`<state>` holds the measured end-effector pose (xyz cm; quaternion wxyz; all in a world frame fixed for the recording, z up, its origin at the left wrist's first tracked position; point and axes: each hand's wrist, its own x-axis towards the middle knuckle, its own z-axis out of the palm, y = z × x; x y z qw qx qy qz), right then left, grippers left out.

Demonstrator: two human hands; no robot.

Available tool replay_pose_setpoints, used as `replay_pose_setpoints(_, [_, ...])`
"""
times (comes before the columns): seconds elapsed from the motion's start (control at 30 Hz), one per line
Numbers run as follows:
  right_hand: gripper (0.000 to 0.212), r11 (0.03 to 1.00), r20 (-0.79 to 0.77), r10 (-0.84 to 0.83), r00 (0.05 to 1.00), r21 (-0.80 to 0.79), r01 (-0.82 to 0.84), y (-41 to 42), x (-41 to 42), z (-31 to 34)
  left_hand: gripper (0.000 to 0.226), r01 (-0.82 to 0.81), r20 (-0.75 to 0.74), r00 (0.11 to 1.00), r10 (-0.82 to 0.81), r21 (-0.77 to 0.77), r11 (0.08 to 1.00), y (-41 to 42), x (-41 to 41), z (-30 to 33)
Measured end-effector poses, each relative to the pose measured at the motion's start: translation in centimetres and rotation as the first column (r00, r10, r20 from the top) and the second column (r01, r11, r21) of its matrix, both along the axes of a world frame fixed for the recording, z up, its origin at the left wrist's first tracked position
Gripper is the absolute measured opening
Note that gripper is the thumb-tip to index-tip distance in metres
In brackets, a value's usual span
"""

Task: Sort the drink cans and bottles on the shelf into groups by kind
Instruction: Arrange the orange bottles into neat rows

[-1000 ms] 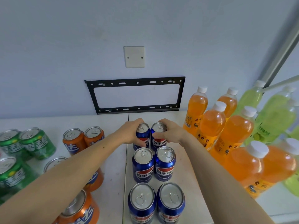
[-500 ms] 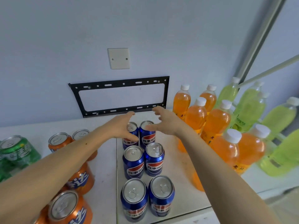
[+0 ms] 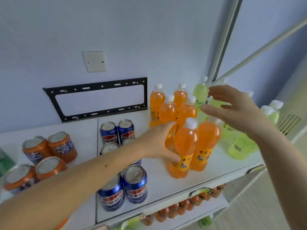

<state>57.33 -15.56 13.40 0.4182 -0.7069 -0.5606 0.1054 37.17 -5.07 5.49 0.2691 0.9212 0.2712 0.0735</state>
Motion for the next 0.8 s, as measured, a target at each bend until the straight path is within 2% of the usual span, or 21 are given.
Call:
replay_pose_setpoints(0.13, [0.104,1.0,-0.137,0.008,0.99,-0.022,-0.011,-1.8,4.3,-5.2,0.107,-0.123,0.13,0.98,0.149,-0.189,0.974,-2.2,2.4,-4.2])
replay_pose_setpoints(0.23, [0.11,0.983,-0.231,0.104,0.967,-0.124,-0.135,-2.1,6.6,-10.0,0.097,-0.192,0.164,0.956,0.243,-0.277,0.942,-3.6,3.5,-7.0])
replay_pose_setpoints(0.3, [0.101,0.957,-0.277,0.191,0.942,-0.162,-0.242,-1.9,7.4,-12.3,0.091,-0.249,0.182,0.931,0.317,-0.318,0.915,-4.3,4.2,-8.1])
replay_pose_setpoints(0.4, [0.091,0.937,-0.367,0.284,0.886,-0.088,-0.337,-1.0,7.6,-13.7,0.084,-0.338,0.185,0.891,0.414,-0.336,0.879,-4.8,5.2,-8.4])
replay_pose_setpoints(0.53, [0.068,0.937,-0.377,0.333,0.864,0.032,-0.347,0.3,6.5,-12.8,0.078,-0.449,0.181,0.82,0.543,-0.386,0.806,-5.4,5.8,-9.5])
replay_pose_setpoints(0.63, [0.053,0.94,-0.364,0.325,0.873,0.019,-0.342,0.9,6.2,-12.5,0.084,-0.507,0.187,0.768,0.613,-0.408,0.76,-6.1,6.2,-10.6])
replay_pose_setpoints(0.8, [0.055,0.92,-0.338,0.366,0.867,-0.01,-0.392,0.8,6.5,-12.2,0.084,-0.512,0.197,0.762,0.617,-0.399,0.76,-6.4,6.6,-10.7])
